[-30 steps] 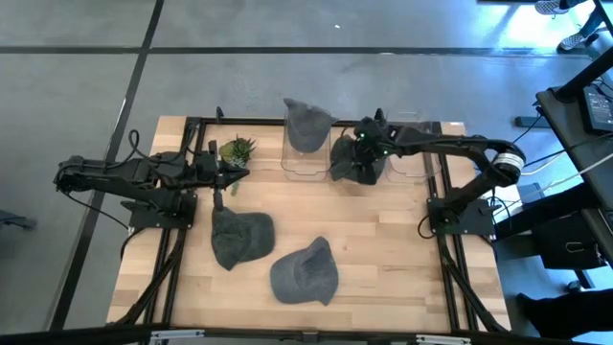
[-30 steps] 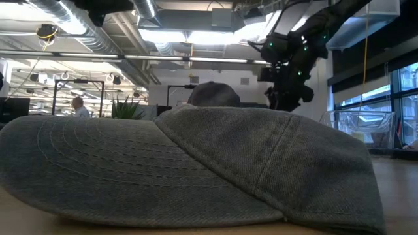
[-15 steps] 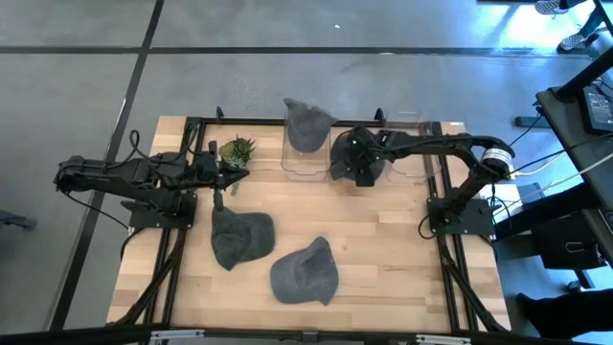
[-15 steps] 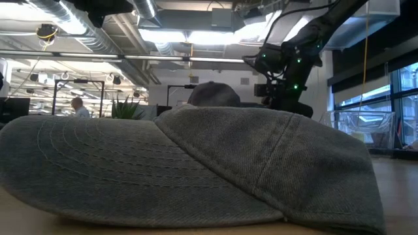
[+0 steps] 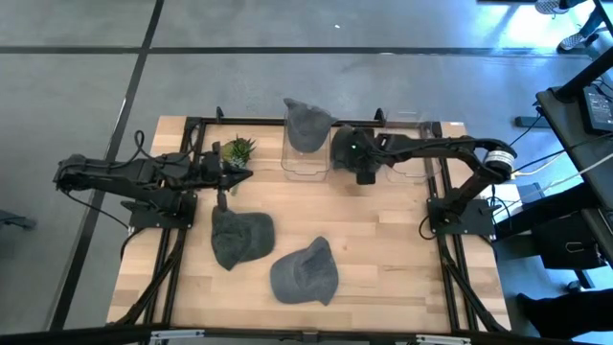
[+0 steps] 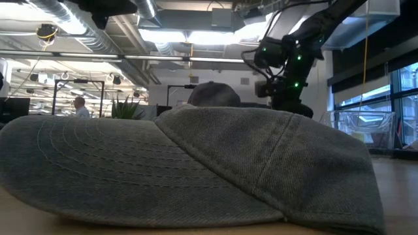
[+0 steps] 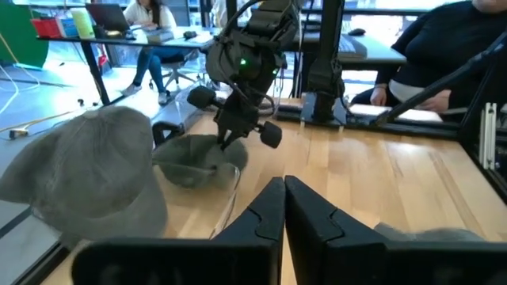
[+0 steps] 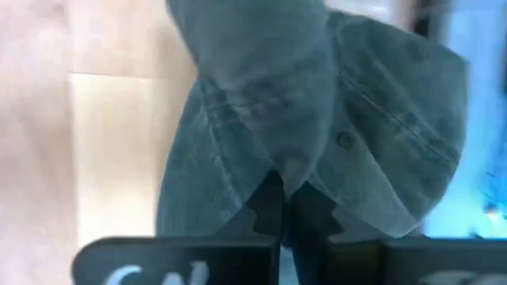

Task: Pick & Place hat
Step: Put the top green cap into the right transparent bin

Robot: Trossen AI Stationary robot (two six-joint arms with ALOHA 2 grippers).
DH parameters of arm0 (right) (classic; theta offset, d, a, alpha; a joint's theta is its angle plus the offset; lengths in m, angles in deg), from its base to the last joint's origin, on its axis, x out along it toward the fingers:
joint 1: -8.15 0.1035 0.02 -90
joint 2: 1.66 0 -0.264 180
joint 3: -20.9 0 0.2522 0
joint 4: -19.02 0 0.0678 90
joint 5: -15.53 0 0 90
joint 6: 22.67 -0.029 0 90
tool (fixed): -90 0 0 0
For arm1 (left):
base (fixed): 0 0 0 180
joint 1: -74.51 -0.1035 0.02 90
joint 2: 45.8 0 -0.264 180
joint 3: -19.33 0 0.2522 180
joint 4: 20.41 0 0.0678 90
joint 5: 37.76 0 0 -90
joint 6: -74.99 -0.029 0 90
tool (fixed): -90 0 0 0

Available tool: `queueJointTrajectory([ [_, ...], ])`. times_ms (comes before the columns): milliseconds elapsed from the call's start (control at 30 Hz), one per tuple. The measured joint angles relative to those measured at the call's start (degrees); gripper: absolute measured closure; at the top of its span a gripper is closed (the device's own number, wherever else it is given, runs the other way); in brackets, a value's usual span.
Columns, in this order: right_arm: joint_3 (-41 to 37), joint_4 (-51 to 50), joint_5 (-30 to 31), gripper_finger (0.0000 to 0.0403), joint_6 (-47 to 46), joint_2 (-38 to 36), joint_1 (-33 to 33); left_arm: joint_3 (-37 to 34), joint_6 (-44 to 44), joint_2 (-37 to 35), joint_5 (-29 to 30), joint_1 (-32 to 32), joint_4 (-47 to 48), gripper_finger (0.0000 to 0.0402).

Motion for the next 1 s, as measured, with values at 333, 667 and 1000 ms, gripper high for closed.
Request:
queueJointTrajectory([
  [333, 5.6, -5.3, 7.7, 0.0396, -5.1, -11.4, 1.4, 0.0, -1.8, 5.7, 0.1, 0.0, -10.3, 0.0394],
  [667, 7.1, -6.6, 16.7, 0.04, -15.2, -22.7, 9.8, 0.0, -6.4, 14.8, 1.7, 0.0, -23.8, 0.0394],
  [1000, 6.5, -6.9, 28.6, 0.0401, -19.8, -20.6, 26.3, 0.0, -9.1, 24.6, 5.8, 0.0, -34.8, 0.0371],
])
